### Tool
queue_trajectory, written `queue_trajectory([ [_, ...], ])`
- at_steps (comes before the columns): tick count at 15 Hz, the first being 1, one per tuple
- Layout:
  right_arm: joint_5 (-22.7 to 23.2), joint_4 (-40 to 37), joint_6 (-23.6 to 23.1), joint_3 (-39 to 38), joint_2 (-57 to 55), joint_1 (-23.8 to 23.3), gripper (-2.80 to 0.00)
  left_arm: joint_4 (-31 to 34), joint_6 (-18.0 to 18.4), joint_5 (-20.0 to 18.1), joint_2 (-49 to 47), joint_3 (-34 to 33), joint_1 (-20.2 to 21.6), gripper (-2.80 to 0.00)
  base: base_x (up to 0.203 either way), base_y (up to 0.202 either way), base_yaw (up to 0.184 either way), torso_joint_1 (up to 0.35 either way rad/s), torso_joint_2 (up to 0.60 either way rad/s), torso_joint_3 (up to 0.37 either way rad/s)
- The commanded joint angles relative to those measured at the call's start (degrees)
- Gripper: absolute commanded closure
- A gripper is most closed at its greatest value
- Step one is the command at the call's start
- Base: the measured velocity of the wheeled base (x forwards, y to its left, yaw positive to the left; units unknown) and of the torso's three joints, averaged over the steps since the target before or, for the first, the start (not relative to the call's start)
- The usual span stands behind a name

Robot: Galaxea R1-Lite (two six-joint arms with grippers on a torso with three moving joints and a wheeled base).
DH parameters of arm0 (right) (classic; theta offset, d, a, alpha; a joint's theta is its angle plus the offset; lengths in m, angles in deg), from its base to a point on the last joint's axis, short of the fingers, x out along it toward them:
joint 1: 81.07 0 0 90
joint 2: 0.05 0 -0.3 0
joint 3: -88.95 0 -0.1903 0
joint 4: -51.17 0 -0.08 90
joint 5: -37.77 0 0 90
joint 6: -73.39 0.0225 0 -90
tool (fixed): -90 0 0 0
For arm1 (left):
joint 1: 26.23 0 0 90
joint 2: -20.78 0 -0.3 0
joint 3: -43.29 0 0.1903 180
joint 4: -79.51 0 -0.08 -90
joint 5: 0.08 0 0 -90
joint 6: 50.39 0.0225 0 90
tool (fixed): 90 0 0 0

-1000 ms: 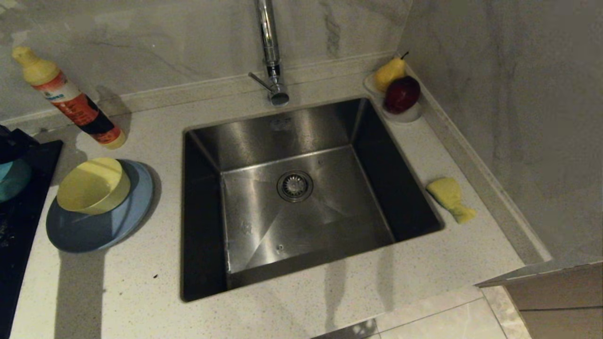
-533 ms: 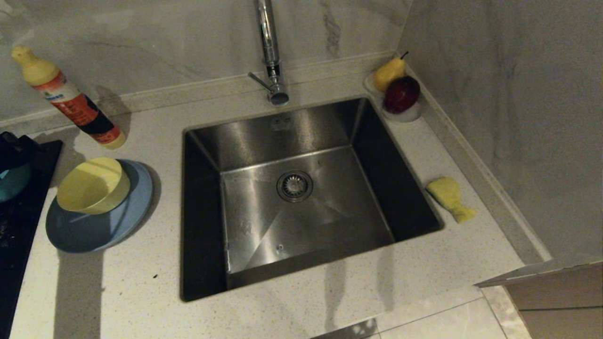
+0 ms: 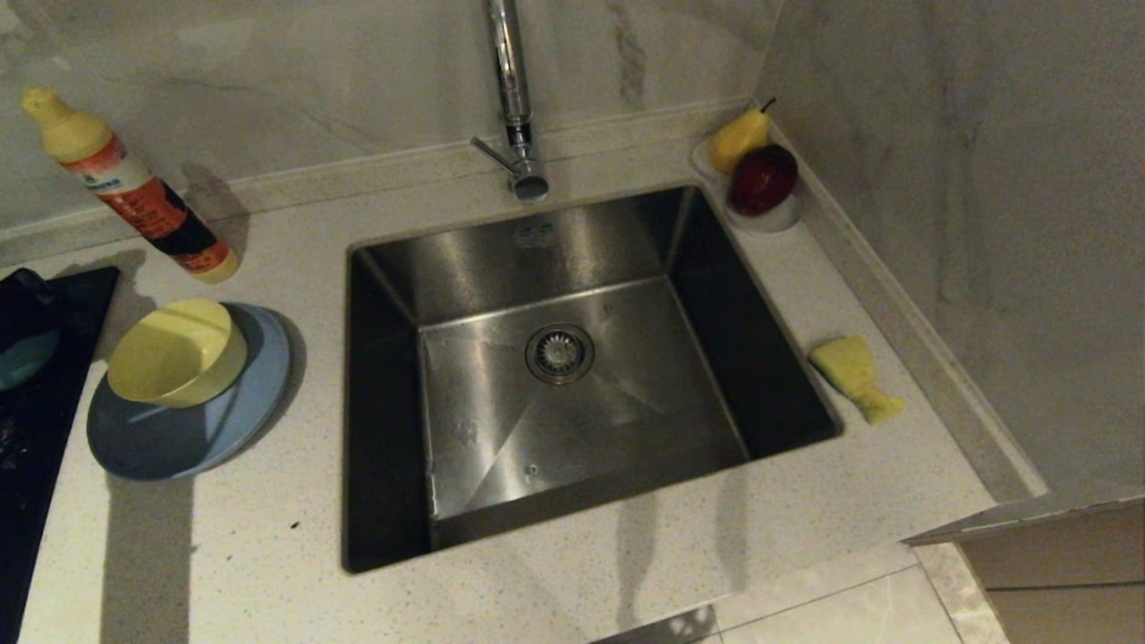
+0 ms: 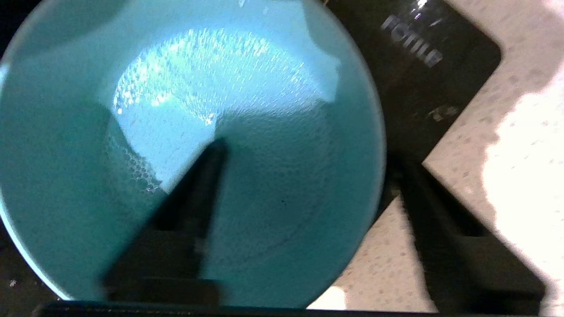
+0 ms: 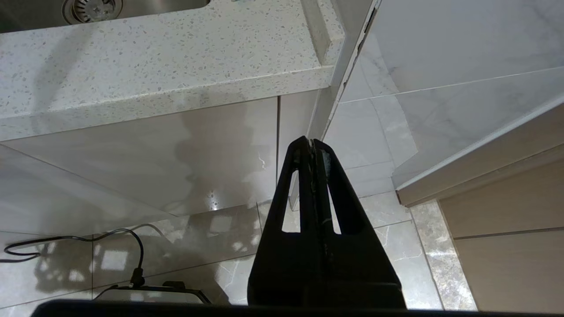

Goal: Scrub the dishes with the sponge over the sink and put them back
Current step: Place the bowl on the bowl

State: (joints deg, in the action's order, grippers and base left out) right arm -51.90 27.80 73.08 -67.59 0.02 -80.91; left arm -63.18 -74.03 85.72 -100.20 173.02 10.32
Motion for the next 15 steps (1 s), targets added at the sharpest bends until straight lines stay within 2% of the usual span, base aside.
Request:
queue_trajectory([
  [1,0.0,0.0,0.0,0.0,-0.1,0.0,0.0,0.0,-0.2,0.0,0.1,0.6,0.0,0.0,0.0,0.0,0.0,0.0,0.0,0.0],
  [5,0.0,0.0,0.0,0.0,0.0,0.0,0.0,0.4,-0.4,0.1,1.5,1.2,0.0,0.0,0.0,0.0,0.0,0.0,0.0,0.0],
  [11,0.0,0.0,0.0,0.0,0.0,0.0,0.0,4.5,-0.2,0.0,8.4,1.3,-0.1,0.0,0.0,0.0,0.0,0.0,0.0,0.0],
  [13,0.0,0.0,0.0,0.0,-0.1,0.0,0.0,7.6,0.0,-0.6,13.0,1.3,-0.6,0.0,0.0,0.0,0.0,0.0,0.0,0.0],
  [15,0.0,0.0,0.0,0.0,0.0,0.0,0.0,11.7,0.0,-1.9,17.6,1.3,-2.9,0.0,0.0,0.0,0.0,0.0,0.0,0.0],
])
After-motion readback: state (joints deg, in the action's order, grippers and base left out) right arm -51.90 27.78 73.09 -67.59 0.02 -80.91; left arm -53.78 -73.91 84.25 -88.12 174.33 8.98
